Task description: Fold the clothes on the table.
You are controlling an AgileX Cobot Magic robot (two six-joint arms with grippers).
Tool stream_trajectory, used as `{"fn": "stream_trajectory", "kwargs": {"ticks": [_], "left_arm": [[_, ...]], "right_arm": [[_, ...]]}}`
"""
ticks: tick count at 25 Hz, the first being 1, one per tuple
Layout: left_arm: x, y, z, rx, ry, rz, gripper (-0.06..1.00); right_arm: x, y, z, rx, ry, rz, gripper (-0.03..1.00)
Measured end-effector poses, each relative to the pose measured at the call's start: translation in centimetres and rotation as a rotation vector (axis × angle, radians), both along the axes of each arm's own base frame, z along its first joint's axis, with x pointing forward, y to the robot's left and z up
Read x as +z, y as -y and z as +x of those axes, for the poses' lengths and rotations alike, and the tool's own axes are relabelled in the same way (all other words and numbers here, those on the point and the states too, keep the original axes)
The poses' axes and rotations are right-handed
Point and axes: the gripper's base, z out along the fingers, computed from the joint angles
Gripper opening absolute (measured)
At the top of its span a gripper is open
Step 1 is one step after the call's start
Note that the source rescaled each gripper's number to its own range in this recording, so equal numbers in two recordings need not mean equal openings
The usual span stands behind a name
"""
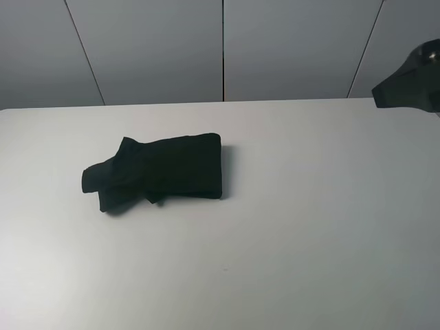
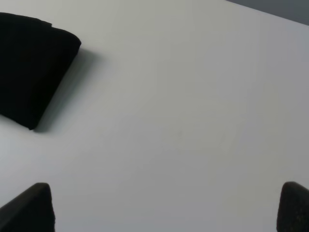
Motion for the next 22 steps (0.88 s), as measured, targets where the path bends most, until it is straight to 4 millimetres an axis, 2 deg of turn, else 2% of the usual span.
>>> {"fn": "stream_trajectory", "kwargs": {"ticks": [3,7,10,14,22], "left_arm": [[-1.3,-0.3,-2.9,-0.001,0.013,-0.003,0.93],[-2.1,-0.6,-6.3,0.004,0.09,-0.02,0.93],[-2.9,-0.8,-8.6,0.011,0.151,-0.036,0.93],[-4.4,-1.0,-11.0,0.019,0.206,-0.06,0.93],[-5.6,-1.3,-14.7,0.019,0.331,-0.085,0.93]], "right_arm": [[1.1,0.9,-3.5,0.007,0.026,0.006,0.99],[2.0,2.1,-7.7,0.006,0.08,0.028,0.99],[1.1,2.7,-10.1,0.003,0.106,0.04,0.99],[-1.4,3.2,-12.8,0.011,0.133,0.076,0.99],[-4.1,3.9,-17.1,0.039,0.288,0.168,0.99]]}}
